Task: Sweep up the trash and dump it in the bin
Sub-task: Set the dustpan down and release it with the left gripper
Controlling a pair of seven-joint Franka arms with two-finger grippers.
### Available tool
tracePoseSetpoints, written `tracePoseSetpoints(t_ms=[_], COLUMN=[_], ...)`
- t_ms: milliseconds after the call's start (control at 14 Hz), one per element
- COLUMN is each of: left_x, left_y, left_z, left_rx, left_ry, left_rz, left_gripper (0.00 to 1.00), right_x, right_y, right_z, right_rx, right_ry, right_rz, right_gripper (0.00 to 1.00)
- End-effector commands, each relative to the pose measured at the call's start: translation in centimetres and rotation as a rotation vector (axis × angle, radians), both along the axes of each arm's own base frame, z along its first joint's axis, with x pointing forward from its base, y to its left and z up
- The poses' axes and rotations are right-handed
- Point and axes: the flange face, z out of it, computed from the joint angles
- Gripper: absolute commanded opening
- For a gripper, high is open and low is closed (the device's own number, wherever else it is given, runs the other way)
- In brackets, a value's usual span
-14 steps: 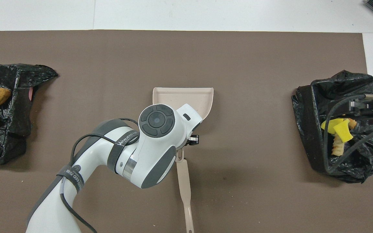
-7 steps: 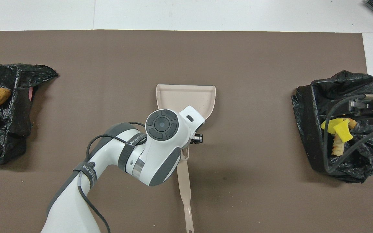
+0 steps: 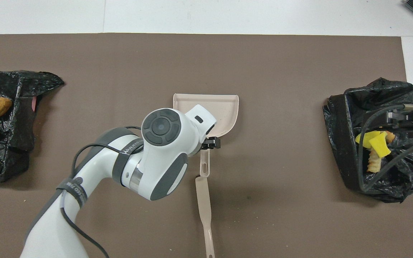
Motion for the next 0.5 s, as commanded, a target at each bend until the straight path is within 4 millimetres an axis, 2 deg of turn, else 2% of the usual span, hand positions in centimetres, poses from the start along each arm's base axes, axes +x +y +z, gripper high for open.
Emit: tracePoseSetpoints(t_ms=[0,215,358,430], left_x=[2.0,5.0,7.0,7.4], left_y=[4.5,11.0,16.1,18.1], left_z=[1.5,3.4,4.9,6.2], left_rx=[0.009,0.005,0.000,-0.002], left_ry=[0.020,-0.002,-0.027,-0.043], left_rz=[0.010,-0.055,-0.104,-0.125], left_gripper=[1.00,1.00,1.00,1.00], right_x=[-0.3,-0.3,-0.3,-0.3], right_y=[-0.5,-0.5,-0.4,-0.4], right_z=[-0.1,-0.1,-0.1,-0.1], right_rx=[0.007,0.007,0.007,0.007], right_ry=[0.014,0.014,0.014,0.014], right_rz=[0.014,0.014,0.016,0.016], right_gripper=[1.00,1.00,1.00,1.00])
